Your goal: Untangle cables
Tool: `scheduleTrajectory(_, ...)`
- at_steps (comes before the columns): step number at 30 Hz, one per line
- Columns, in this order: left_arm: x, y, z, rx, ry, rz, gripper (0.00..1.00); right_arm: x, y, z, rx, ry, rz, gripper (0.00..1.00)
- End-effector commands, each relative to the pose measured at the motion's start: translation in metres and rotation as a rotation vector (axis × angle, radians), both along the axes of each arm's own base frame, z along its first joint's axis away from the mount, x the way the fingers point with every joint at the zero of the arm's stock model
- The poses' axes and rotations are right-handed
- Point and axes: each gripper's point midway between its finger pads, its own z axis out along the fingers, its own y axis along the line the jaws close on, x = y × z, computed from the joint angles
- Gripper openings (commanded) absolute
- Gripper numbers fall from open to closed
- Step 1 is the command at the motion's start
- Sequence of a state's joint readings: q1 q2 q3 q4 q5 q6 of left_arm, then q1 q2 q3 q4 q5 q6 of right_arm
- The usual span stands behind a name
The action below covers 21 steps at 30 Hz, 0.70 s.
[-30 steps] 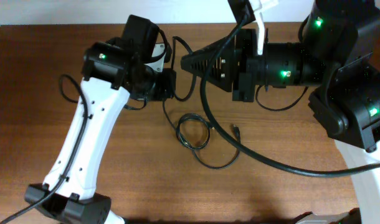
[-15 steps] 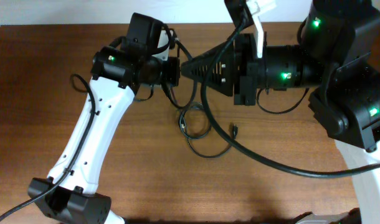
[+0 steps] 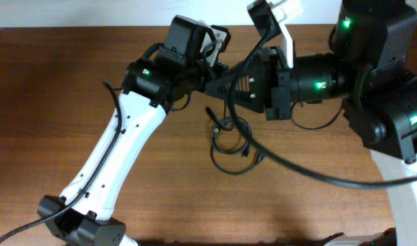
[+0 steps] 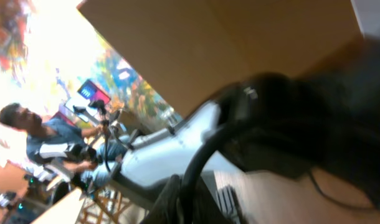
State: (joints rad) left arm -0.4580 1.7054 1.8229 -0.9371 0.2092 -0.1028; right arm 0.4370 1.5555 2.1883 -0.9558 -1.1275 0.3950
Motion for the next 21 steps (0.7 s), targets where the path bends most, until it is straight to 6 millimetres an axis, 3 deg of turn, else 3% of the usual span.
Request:
scheduleTrajectory(1, -0.036, 0.031, 0.072, -0.076, -0.122, 0.037, 0.00, 0.045, -0.017, -0.031, -0.073, 0.034, -0.107, 0.11)
scheduleTrajectory(3, -0.067, 0.062, 0.107, -0.100, -0.186, 0.078, 0.00, 0.067, -0.029, -0.060, -0.174, 0.068, -0.210, 0.15)
scheduleTrajectory(4, -0.082, 0.079, 0.124, -0.115, -0.226, 0.106, 0.00, 0.077, -0.036, -0.080, -0.259, 0.083, -0.277, 0.60)
scheduleTrajectory(5, -0.096, 0.093, 0.141, -0.131, -0.272, 0.130, 0.00, 0.085, -0.044, -0.097, -0.335, 0.110, -0.343, 0.96)
scheduleTrajectory(7, -0.126, 0.118, 0.173, -0.149, -0.392, 0.166, 0.00, 0.088, -0.053, -0.121, -0.441, 0.106, -0.362, 0.99)
scheduleTrajectory(9, -0.131, 0.120, 0.179, -0.156, -0.412, 0.166, 0.00, 0.084, -0.054, -0.134, -0.477, 0.136, -0.332, 0.99)
scheduleTrajectory(11, -0.121, 0.117, 0.193, -0.178, -0.470, 0.165, 0.00, 0.080, -0.050, -0.150, -0.528, 0.050, -0.230, 0.99)
scheduleTrajectory(14, -0.099, 0.106, 0.237, -0.280, -0.637, 0.146, 0.00, 0.082, -0.029, -0.173, -0.566, -0.017, -0.113, 0.99)
scheduleTrajectory(17, -0.086, 0.100, 0.251, -0.325, -0.681, 0.146, 0.00, 0.084, -0.009, -0.192, -0.559, -0.019, -0.019, 1.00)
scheduleTrajectory(21, -0.101, 0.076, 0.255, -0.434, -0.628, 0.013, 0.01, 0.105, 0.014, -0.176, -0.425, -0.187, 0.023, 1.00)
